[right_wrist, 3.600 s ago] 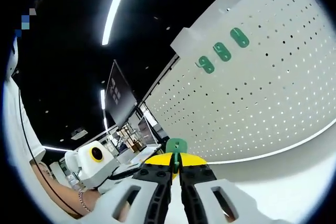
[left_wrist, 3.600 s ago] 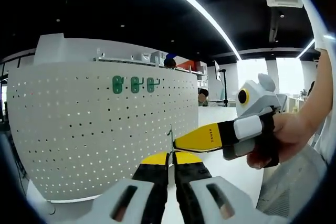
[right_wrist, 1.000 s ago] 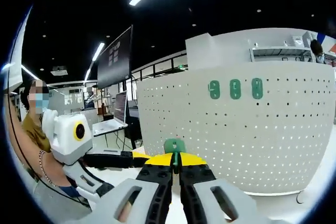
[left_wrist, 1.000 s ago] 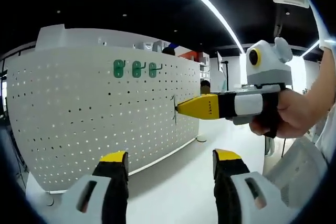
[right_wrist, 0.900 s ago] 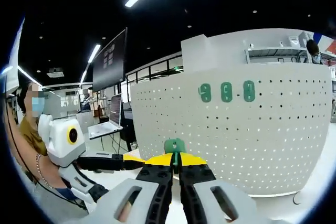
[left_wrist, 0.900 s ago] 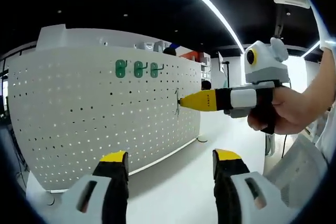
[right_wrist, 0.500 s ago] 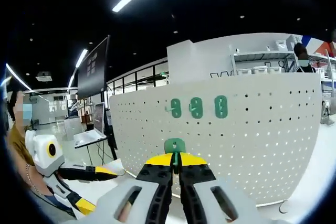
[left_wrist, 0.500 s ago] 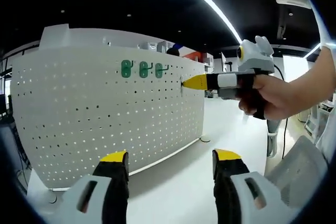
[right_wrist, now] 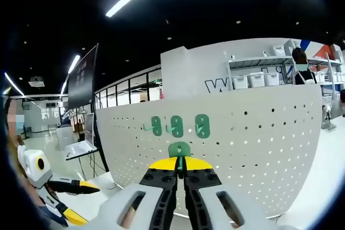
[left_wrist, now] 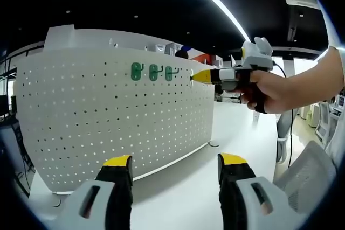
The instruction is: Insert the hook assembly into the mounting plate slot until the hook locks in place.
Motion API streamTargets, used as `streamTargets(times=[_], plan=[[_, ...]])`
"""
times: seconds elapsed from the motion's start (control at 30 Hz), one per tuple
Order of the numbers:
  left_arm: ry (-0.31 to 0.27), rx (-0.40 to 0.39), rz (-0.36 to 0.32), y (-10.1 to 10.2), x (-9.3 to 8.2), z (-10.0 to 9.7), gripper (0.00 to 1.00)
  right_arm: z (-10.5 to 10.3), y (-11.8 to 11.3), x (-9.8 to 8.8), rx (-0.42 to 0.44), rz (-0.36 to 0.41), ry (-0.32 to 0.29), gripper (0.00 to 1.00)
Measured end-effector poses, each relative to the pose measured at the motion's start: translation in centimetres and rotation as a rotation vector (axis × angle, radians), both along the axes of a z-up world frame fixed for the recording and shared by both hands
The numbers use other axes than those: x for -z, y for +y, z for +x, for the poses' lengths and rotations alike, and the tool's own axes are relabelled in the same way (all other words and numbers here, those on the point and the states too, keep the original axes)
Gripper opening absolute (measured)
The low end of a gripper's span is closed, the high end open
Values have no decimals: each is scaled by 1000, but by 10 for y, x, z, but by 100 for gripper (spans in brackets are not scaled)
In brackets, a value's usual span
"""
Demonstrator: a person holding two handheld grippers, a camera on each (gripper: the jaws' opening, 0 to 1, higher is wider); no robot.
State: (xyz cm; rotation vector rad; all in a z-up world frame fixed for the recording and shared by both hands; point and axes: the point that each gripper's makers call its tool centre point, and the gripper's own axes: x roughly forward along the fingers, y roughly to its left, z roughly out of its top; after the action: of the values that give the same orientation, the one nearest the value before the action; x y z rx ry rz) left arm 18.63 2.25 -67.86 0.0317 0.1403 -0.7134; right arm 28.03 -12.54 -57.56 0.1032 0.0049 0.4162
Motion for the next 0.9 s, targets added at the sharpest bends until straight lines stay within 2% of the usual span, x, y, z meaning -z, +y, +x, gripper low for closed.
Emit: streamTargets(times=[0.5, 0.9], plan=[[-1, -16, -6, 6, -3, 5, 65, 31, -36, -22, 94, -4, -41, 0], [0, -30, -8, 11, -5, 8, 64, 53, -49, -30, 131, -13, -64, 0]])
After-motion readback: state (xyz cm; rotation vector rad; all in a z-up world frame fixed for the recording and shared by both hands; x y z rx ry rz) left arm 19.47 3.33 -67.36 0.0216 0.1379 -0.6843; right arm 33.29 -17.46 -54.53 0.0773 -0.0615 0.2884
